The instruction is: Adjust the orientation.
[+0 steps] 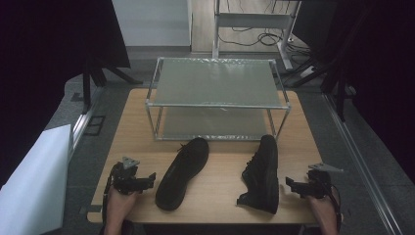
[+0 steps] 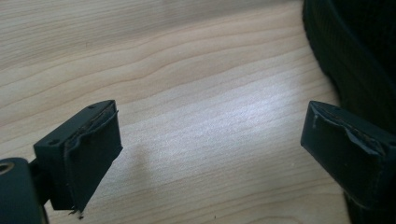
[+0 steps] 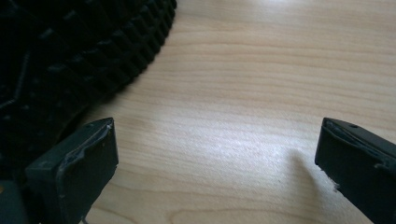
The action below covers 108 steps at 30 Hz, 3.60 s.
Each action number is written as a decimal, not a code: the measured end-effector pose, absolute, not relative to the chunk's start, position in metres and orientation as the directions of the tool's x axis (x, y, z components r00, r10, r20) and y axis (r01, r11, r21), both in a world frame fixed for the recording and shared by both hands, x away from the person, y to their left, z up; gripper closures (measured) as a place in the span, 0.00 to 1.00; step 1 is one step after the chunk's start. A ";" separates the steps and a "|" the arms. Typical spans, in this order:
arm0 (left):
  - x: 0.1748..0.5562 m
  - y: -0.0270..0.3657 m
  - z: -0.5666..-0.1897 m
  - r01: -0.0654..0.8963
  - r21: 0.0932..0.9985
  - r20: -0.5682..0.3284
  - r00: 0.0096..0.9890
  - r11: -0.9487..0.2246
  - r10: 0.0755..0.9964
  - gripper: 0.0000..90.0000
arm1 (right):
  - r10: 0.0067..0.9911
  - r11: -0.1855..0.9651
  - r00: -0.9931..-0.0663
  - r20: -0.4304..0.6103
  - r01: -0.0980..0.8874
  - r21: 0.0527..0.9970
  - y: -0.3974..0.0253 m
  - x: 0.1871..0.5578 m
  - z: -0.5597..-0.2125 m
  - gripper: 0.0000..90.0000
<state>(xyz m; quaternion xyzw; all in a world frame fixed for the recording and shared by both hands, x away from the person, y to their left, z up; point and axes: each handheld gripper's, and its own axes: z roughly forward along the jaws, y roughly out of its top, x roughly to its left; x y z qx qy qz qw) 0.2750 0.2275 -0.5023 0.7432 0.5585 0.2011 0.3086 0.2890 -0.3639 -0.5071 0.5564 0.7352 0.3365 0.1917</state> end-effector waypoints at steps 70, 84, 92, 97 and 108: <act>0.268 0.153 -0.510 0.610 0.646 0.074 0.548 -0.459 0.833 0.05 | 0.942 0.136 -0.317 0.106 0.655 0.743 -0.358 0.287 -0.503 0.00; 0.265 0.131 -0.511 0.579 0.655 0.082 0.584 -0.486 0.807 0.05 | 0.937 0.148 -0.331 0.109 0.661 0.735 -0.357 0.288 -0.505 0.00; 0.267 0.139 -0.507 0.589 0.668 0.078 0.553 -0.455 0.830 0.02 | 0.934 0.149 -0.339 0.113 0.658 0.739 -0.358 0.287 -0.504 0.01; 0.268 0.150 -0.505 0.606 0.680 0.063 0.512 -0.412 0.857 0.02 | 0.932 0.159 -0.347 0.103 0.648 0.745 -0.356 0.287 -0.503 0.02; 0.269 0.153 -0.508 0.604 0.685 0.070 0.501 -0.407 0.862 0.00 | 0.927 0.170 -0.361 0.103 0.647 0.743 -0.353 0.284 -0.500 0.00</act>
